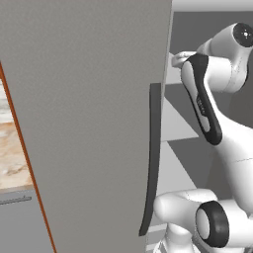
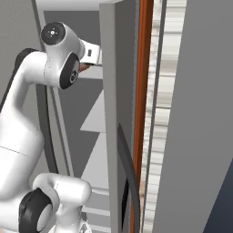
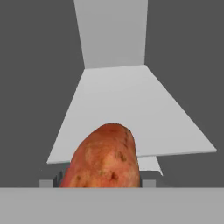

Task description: Take the kiwi, sweet potato, and chicken drumstick from the freezer and place them in the bowl on the counter.

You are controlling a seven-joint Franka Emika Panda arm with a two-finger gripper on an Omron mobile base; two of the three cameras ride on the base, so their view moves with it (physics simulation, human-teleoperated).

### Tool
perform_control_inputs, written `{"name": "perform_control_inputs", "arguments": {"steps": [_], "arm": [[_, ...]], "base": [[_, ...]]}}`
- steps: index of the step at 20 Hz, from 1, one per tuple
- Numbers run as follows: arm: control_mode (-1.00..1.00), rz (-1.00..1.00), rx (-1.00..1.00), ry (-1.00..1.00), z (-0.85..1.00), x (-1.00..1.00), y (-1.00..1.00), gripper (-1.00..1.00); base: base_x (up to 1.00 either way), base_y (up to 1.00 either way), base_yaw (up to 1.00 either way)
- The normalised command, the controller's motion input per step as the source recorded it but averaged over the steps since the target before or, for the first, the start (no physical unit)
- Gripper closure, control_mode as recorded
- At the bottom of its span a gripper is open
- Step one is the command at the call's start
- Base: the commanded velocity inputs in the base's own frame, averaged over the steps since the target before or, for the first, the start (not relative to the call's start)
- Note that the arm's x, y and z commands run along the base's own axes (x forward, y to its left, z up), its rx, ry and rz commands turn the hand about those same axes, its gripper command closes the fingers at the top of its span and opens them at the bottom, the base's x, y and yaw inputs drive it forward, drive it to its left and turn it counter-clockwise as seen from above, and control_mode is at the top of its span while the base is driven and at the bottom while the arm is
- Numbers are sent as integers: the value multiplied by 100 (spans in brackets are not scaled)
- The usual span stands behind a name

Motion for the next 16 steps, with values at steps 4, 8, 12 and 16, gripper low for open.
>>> {"name": "perform_control_inputs", "arguments": {"steps": [4,8,12,16], "arm": [[-100,-4,-2,2,4,-100,0,100],[-100,-1,0,0,0,-100,0,100],[-100,0,0,0,-3,-100,1,100],[-100,0,-3,0,-24,-100,22,100]], "base": [[0,0,0],[0,0,0],[0,0,0],[0,0,0]]}}
